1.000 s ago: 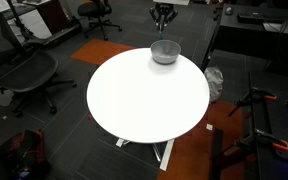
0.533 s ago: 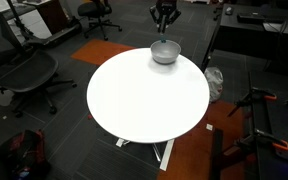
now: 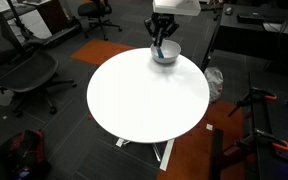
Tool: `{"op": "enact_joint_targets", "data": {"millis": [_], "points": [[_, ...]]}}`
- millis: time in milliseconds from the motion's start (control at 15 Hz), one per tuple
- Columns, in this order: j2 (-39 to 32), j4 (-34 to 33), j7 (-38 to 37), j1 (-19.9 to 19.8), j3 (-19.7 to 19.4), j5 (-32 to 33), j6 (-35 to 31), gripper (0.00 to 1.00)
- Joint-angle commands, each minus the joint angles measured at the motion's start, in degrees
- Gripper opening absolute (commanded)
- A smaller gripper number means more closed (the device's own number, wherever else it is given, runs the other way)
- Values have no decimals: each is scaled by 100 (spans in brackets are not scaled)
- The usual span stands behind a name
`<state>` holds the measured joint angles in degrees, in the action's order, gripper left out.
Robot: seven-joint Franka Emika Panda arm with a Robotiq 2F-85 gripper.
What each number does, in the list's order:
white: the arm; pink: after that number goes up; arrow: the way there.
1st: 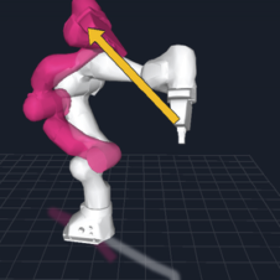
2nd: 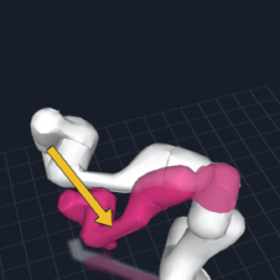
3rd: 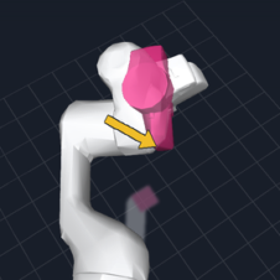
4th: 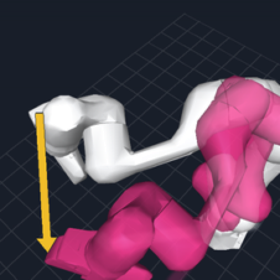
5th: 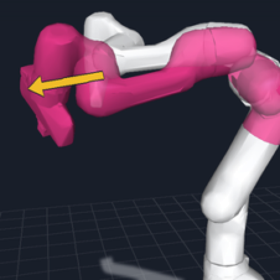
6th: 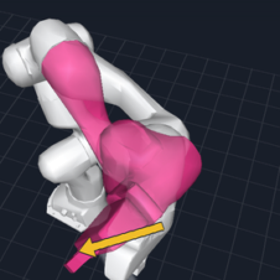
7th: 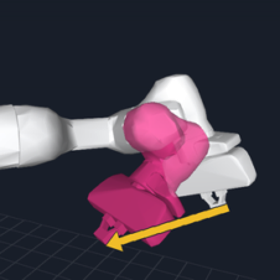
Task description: Put the marker on the table
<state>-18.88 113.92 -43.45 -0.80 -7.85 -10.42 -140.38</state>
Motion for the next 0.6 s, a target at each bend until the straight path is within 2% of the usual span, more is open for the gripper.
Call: {"op": "enact_joint_targets", "data": {"millis": [0,200,333,533], "points": [[150,392,-756,355,-40,264,-526,5],[27,433,-1610,661,-122,692,-727,5],[-36,420,-2030,770,-90,869,-639,5],[-159,382,-2233,816,63,794,-507,5]]}}
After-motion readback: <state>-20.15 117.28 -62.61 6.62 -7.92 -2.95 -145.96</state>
